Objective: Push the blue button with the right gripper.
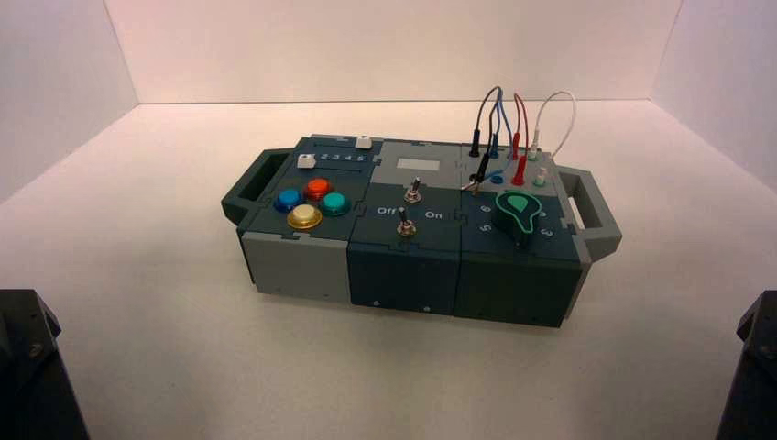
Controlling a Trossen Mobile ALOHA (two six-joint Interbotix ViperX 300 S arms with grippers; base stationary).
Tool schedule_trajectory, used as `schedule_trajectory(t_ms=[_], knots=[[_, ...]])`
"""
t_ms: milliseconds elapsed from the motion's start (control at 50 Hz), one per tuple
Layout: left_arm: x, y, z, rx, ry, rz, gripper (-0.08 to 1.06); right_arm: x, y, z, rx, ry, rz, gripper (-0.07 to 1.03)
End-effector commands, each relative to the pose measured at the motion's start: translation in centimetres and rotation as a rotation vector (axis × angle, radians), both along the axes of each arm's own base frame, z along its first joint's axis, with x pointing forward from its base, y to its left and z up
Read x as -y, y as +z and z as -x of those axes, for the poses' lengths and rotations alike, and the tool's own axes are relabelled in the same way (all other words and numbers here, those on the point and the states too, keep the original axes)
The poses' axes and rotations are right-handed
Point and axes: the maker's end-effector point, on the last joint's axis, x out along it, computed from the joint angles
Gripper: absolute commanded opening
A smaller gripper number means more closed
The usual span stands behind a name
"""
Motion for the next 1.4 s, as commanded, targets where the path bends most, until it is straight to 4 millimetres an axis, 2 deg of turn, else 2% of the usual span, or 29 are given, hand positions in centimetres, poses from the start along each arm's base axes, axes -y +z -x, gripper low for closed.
schedule_trajectory(t_ms=[20,300,420,580,820,940,1240,1400], knots=[[1.1,1.3,0.0,-0.027,-0.065,0.002,-0.03,-2.0,0.6,-0.7,-0.068,0.067,0.017,0.30],[3.9,0.4,1.9,-0.210,-0.256,0.001,-0.03,-8.8,-0.1,-1.3,-0.251,0.281,0.106,0.30],[4.8,1.1,2.6,-0.248,-0.322,0.001,-0.03,-11.9,-0.4,-1.0,-0.300,0.371,0.143,0.28],[5.8,2.3,3.6,-0.287,-0.402,-0.006,-0.03,-14.0,-1.3,-0.7,-0.365,0.433,0.187,0.26],[6.8,4.8,5.6,-0.318,-0.511,-0.024,-0.03,-16.0,-2.7,0.0,-0.445,0.512,0.271,0.24],[7.0,5.1,6.4,-0.340,-0.538,-0.023,-0.03,-17.0,-3.3,0.4,-0.475,0.540,0.296,0.23],[7.1,2.8,7.9,-0.496,-0.574,-0.005,-0.03,-20.0,-6.2,1.5,-0.532,0.627,0.373,0.16],[6.0,0.6,8.3,-0.597,-0.512,-0.029,-0.03,-21.8,-7.7,2.0,-0.554,0.667,0.413,0.15]])
